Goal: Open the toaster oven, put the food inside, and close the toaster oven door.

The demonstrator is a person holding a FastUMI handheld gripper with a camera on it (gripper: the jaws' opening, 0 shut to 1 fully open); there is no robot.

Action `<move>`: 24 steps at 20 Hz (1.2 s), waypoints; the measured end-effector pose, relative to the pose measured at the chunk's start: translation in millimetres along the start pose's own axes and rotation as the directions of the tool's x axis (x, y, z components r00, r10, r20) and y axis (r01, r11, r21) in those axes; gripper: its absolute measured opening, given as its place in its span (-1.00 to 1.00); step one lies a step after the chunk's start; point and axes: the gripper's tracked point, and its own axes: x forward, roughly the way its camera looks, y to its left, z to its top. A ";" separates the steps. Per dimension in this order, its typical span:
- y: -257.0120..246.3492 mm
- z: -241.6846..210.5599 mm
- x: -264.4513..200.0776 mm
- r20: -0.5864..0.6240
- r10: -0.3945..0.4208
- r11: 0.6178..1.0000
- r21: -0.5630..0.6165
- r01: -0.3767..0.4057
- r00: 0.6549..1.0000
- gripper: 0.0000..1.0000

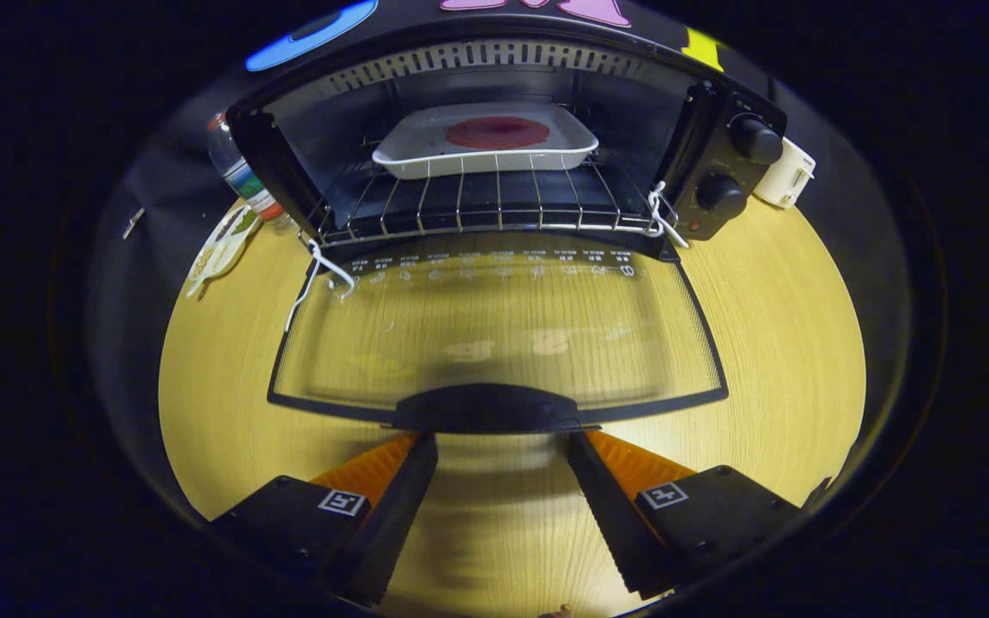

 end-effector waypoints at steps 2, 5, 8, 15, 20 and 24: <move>1.8 1.3 -2.5 0.020 -0.004 1.000 -0.009 0.004 1.000 0.99; 4.4 7.6 -23.7 0.073 0.039 0.999 0.027 -0.041 0.997 0.98; 11.4 22.7 -49.2 0.170 0.105 0.993 0.034 -0.113 0.980 0.99; 12.0 75.1 -126.9 0.447 0.167 0.983 -0.012 -0.181 0.879 0.98; 7.6 89.0 -153.6 0.501 0.199 0.976 -0.020 -0.219 0.842 0.99; -28.7 109.9 -206.6 0.613 0.197 0.980 -0.088 -0.181 0.765 0.98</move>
